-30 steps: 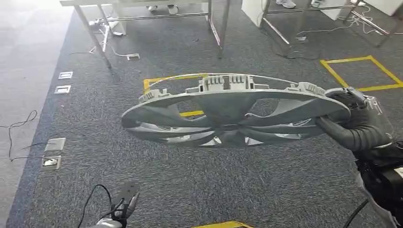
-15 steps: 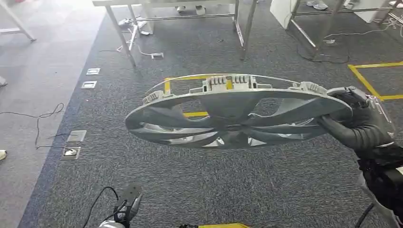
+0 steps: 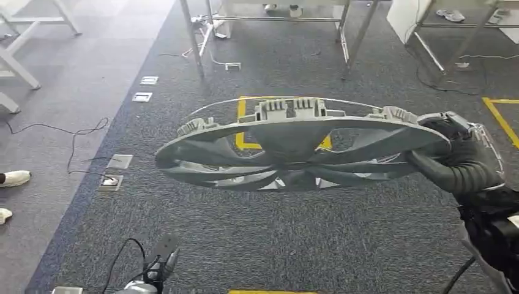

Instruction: Take the parts from the cabinet and place them on the table.

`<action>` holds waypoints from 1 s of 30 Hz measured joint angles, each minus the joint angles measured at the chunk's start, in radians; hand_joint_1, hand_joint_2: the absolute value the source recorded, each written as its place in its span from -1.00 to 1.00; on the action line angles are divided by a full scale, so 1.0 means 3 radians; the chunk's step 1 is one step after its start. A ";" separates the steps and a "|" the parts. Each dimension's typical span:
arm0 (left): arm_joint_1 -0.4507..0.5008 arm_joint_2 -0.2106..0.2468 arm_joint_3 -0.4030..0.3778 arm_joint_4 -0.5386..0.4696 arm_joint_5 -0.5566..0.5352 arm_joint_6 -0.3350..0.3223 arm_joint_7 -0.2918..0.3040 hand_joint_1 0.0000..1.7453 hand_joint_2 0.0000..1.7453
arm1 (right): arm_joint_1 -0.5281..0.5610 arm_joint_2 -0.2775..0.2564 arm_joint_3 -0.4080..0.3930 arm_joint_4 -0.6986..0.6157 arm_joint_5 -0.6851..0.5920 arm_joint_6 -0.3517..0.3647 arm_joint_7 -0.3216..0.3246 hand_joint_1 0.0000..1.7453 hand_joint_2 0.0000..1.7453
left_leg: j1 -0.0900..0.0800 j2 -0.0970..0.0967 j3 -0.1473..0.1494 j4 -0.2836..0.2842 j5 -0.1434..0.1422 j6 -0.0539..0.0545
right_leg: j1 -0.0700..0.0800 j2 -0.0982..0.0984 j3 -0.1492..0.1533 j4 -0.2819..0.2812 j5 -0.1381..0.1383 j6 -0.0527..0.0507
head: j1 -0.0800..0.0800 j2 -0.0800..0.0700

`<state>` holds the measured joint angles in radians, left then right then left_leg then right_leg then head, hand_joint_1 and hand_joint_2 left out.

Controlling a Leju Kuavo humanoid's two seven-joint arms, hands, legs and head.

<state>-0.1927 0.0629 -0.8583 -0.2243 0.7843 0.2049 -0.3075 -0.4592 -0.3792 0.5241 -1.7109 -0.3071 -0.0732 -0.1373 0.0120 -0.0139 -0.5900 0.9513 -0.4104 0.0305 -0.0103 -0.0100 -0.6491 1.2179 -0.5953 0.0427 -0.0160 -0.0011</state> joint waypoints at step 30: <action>-0.0004 0.0010 0.0000 -0.0001 -0.0003 -0.0003 0.0009 -1.00 -1.00 | -0.0024 0.0000 -0.0002 0.0036 0.0000 0.0025 0.0000 1.00 1.00 | -0.0004 0.0024 -0.0012 -0.0004 0.0006 0.0003 | 0.0004 0.0001 0.0076 -0.0204 0.0082 -0.0012 | -0.0005 0.0000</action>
<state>-0.1941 0.0660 -0.8583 -0.2247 0.7835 0.2041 -0.3048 -0.4664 -0.3792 0.5234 -1.7002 -0.3071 -0.0656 -0.1373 0.0109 -0.0068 -0.5938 0.9500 -0.4087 0.0314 -0.0091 -0.0098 -0.6262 1.1566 -0.5706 0.0390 -0.0175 -0.0011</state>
